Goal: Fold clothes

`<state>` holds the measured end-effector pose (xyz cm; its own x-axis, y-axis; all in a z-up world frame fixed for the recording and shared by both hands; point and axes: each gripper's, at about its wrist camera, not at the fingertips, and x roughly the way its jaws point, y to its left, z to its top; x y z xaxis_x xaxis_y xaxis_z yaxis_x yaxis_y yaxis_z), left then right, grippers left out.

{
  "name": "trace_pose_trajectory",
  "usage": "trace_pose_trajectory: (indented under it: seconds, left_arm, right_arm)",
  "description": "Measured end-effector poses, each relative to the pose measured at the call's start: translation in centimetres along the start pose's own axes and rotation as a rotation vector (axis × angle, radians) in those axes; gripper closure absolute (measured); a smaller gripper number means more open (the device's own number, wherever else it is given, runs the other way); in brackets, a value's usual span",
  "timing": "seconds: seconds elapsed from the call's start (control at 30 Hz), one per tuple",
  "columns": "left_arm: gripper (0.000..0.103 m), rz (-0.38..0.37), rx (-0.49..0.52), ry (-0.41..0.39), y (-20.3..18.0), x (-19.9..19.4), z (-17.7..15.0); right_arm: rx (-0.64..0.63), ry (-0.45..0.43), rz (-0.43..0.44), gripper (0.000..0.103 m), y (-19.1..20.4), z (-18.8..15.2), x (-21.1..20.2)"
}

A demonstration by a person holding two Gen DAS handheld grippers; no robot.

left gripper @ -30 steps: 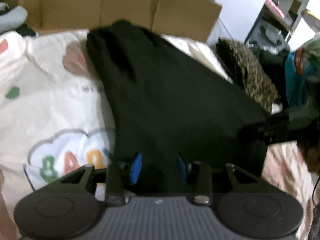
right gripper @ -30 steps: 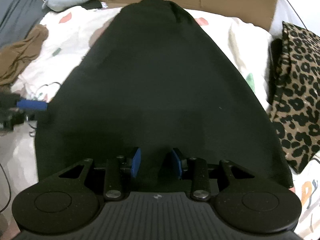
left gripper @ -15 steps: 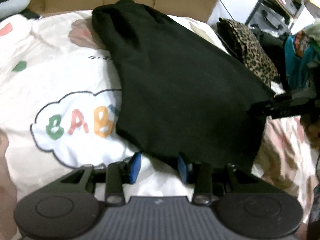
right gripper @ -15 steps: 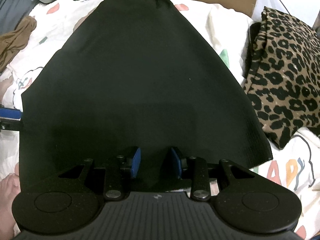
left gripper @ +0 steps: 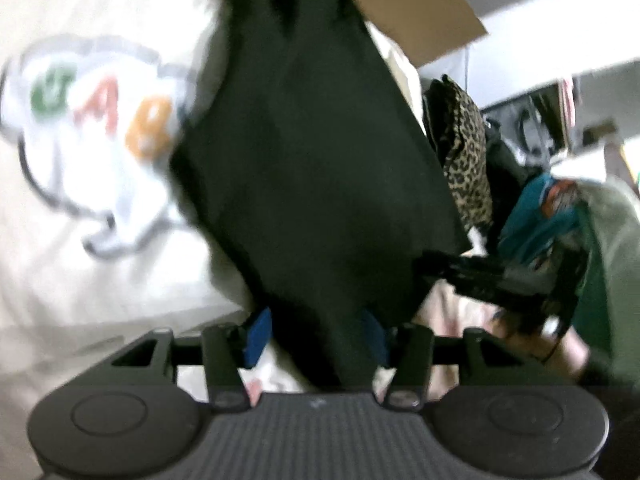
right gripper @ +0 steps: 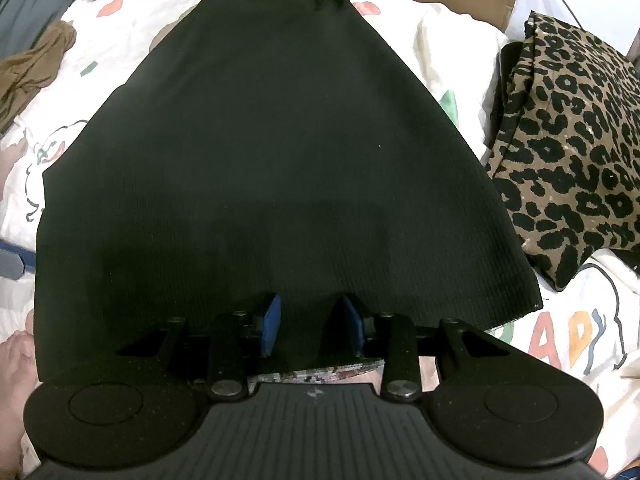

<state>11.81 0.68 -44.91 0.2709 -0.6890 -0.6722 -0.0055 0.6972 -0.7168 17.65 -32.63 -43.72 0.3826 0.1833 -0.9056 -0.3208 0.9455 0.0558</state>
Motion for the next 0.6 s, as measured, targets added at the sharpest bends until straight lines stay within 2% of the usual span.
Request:
trace_pose_trajectory:
  seconds: [0.13,0.23,0.4,0.47,0.57,0.6]
  left_arm:
    - [0.043,-0.039,-0.098,0.032,1.6,1.0,-0.4]
    - [0.039,-0.087,-0.175,0.042,2.9,1.0,-0.7]
    - [0.039,-0.183,-0.296,0.04,4.7,1.8,-1.1]
    - [0.04,-0.218,-0.313,0.041,4.8,2.5,-1.1]
    - [0.049,-0.244,-0.307,0.054,4.7,3.2,-1.2]
    - [0.055,-0.252,-0.3,0.065,4.7,3.5,-1.2]
  right_arm:
    - [-0.007,0.002,-0.002,0.061,0.1,-0.1,0.0]
    - [-0.011,0.003,-0.003,0.061,0.1,-0.1,0.0]
    - [-0.013,0.004,-0.002,0.061,0.1,-0.2,0.0]
    - [-0.013,0.003,-0.001,0.061,0.1,-0.2,0.0]
    - [-0.015,0.005,0.001,0.061,-0.1,-0.1,0.0]
    - [-0.016,0.006,0.002,0.061,-0.1,-0.1,0.0]
